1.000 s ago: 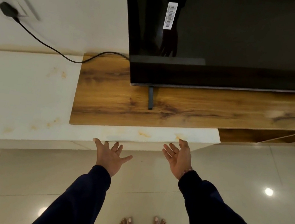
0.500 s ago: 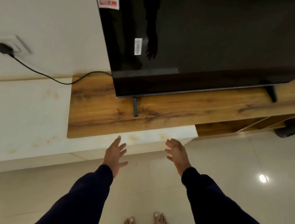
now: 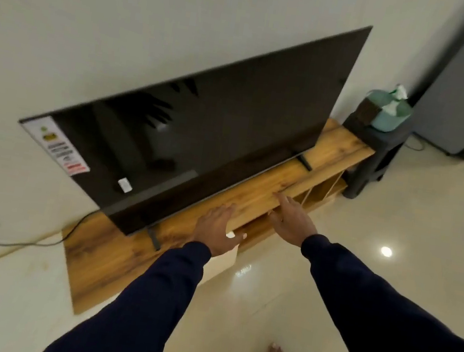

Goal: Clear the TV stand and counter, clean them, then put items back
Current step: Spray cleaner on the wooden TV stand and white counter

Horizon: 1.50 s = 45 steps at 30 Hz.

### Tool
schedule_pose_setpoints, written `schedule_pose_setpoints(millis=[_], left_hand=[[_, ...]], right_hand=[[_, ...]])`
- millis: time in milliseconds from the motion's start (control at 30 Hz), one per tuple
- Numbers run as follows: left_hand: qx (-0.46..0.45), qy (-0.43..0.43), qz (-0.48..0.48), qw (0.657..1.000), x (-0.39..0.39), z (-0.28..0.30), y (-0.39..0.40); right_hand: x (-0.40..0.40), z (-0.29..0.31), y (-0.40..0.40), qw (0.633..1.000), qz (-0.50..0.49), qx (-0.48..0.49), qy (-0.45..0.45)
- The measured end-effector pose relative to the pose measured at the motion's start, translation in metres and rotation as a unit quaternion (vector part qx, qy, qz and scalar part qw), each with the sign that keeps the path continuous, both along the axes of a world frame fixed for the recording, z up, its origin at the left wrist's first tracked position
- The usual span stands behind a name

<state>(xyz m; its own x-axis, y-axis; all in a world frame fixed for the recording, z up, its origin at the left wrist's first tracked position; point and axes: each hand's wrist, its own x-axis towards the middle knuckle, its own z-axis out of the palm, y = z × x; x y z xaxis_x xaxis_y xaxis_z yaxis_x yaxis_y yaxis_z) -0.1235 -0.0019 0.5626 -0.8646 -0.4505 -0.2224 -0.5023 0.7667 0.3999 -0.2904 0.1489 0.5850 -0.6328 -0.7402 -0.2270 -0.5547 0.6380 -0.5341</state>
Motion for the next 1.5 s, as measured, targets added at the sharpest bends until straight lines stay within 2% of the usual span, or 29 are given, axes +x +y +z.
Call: schedule_pose_setpoints(millis=[133,233,367,567,800,1000,1100,1333,1500], left_hand=[[-0.033,0.008,-0.065,0.997,-0.082,0.037,0.02],[-0.054,0.019,-0.089,0.994,-0.154,0.055,0.036],[-0.038,0.022,-0.088,0.995,-0.251,0.07,0.058],[-0.035,0.04,-0.1,0.994,-0.401,0.088,0.099],[-0.038,0.053,-0.13,0.989,-0.557,0.09,0.105],[-0.019,0.053,-0.128,0.99,-0.694,0.075,0.085],[-0.017,0.058,-0.112,0.992,-0.76,0.059,0.07],[-0.016,0.019,-0.069,0.997,-0.864,0.025,0.051],[0.003,-0.027,-0.031,0.999,-0.914,-0.009,0.046]], right_hand=[[-0.072,0.044,0.03,0.998,-0.037,-0.008,0.04],[-0.136,0.064,0.054,0.997,-0.051,-0.015,0.05],[-0.221,0.083,0.087,0.997,-0.066,-0.022,0.046],[-0.36,0.101,0.133,0.994,-0.081,-0.017,0.069],[-0.514,0.1,0.151,0.991,-0.13,-0.022,0.037],[-0.659,0.08,0.135,0.987,-0.155,-0.03,-0.001],[-0.728,0.062,0.123,0.986,-0.16,-0.004,-0.037],[-0.855,0.005,0.092,0.982,-0.149,0.018,-0.114],[-0.946,-0.054,0.07,0.973,-0.2,-0.003,-0.118]])
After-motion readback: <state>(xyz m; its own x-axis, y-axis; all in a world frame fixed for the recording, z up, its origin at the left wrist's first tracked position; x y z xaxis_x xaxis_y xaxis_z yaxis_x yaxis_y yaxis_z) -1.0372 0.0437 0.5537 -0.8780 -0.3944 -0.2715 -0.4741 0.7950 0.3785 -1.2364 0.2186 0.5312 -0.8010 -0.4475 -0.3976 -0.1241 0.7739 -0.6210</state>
